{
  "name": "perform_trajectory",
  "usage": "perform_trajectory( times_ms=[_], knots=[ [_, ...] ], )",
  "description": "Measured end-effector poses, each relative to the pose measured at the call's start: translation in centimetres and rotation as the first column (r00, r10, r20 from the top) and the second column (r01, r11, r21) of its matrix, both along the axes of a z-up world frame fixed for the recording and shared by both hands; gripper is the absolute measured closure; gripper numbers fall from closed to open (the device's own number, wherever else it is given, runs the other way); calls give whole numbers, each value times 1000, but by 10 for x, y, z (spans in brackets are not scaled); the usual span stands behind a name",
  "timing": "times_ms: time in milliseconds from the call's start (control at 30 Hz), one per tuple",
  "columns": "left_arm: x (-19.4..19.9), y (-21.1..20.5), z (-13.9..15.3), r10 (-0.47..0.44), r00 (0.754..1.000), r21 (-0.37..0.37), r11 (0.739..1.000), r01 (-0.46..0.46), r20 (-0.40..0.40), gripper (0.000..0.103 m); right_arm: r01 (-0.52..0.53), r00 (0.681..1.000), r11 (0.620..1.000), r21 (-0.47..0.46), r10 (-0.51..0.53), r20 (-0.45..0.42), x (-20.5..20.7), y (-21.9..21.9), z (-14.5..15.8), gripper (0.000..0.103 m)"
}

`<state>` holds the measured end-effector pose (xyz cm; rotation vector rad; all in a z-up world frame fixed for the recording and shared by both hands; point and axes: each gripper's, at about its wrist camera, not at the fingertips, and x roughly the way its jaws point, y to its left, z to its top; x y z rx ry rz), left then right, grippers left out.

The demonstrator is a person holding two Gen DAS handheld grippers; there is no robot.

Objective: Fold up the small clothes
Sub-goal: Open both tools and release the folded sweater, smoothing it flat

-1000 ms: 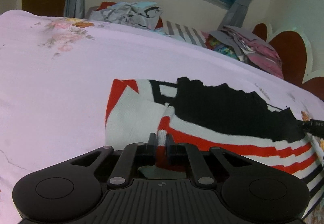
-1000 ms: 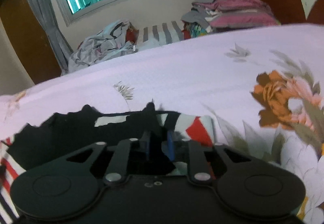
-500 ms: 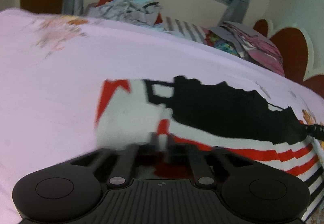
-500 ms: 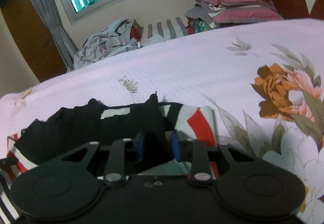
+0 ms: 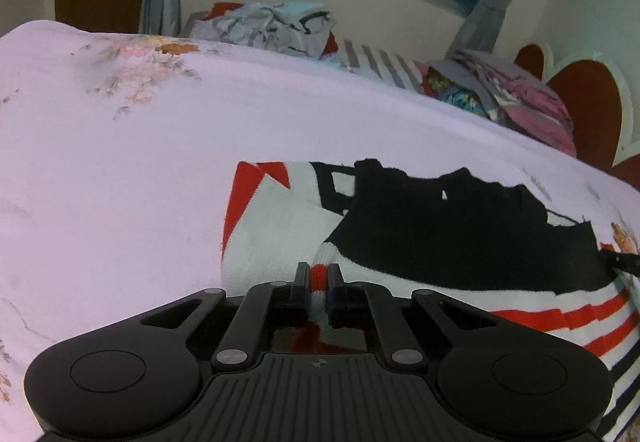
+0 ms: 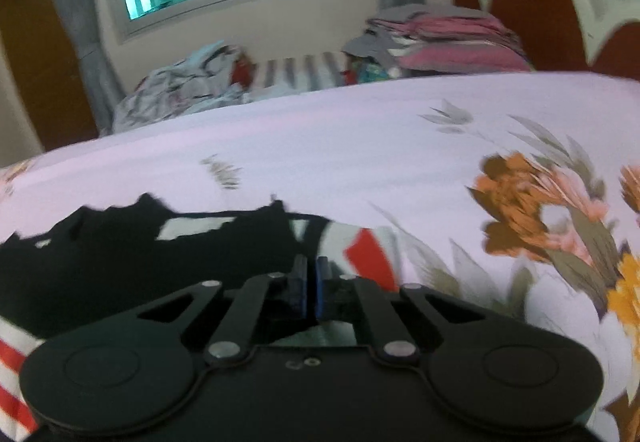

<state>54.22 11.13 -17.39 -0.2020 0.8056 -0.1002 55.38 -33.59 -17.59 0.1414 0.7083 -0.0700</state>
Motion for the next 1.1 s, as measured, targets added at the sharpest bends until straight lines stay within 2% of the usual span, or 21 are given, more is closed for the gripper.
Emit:
perform_trajectory(
  times_ms=[33,100,133,167,233,300,433,533,600,700,800,933,1000,1100],
  knots=[
    [-2,0,2,3,1000,8,1000,-3,1,92,-4,1000,1000,-12,4,0,-1,1,2,100],
    [-9,1,10,33,999,12,999,-34,22,85,2,1000,1000,4,-3,20,-6,-1,9,87],
    [-14,1,16,47,998,8,999,-47,50,69,8,999,1000,15,-8,32,-10,-2,14,77],
    [-18,1,22,54,996,7,998,-55,74,45,-7,999,999,33,6,45,-14,-2,19,75],
    [-25,-8,34,40,991,11,999,-41,127,25,-55,996,997,58,51,69,-23,5,27,74],
    [-28,-25,40,-30,986,41,999,24,162,25,-112,991,993,45,109,74,-29,21,31,74],
    [-14,-61,27,-126,987,29,992,124,103,25,-206,978,978,33,205,50,-37,56,24,75],
    [-11,-77,13,-153,985,70,987,147,77,25,-240,971,971,3,240,21,-41,69,16,77],
    [-13,-76,1,-163,986,110,981,157,42,25,-261,965,965,-33,261,-1,-49,71,9,77],
    [-31,-67,-4,-188,980,143,974,176,68,25,-267,963,957,-114,269,1,-70,63,2,77],
    [-39,-57,0,-182,981,164,972,169,63,25,-242,969,954,-177,245,0,-85,51,1,78],
    [-52,-56,13,-145,988,134,982,136,56,25,-230,972,961,-156,233,4,-97,56,15,75],
    [-60,-64,17,-161,984,102,983,154,69,25,-262,964,958,-118,266,23,-103,72,23,75],
    [-69,-77,14,-205,977,117,973,197,57,25,-303,952,950,-75,305,24,-107,98,25,77]
  ],
)
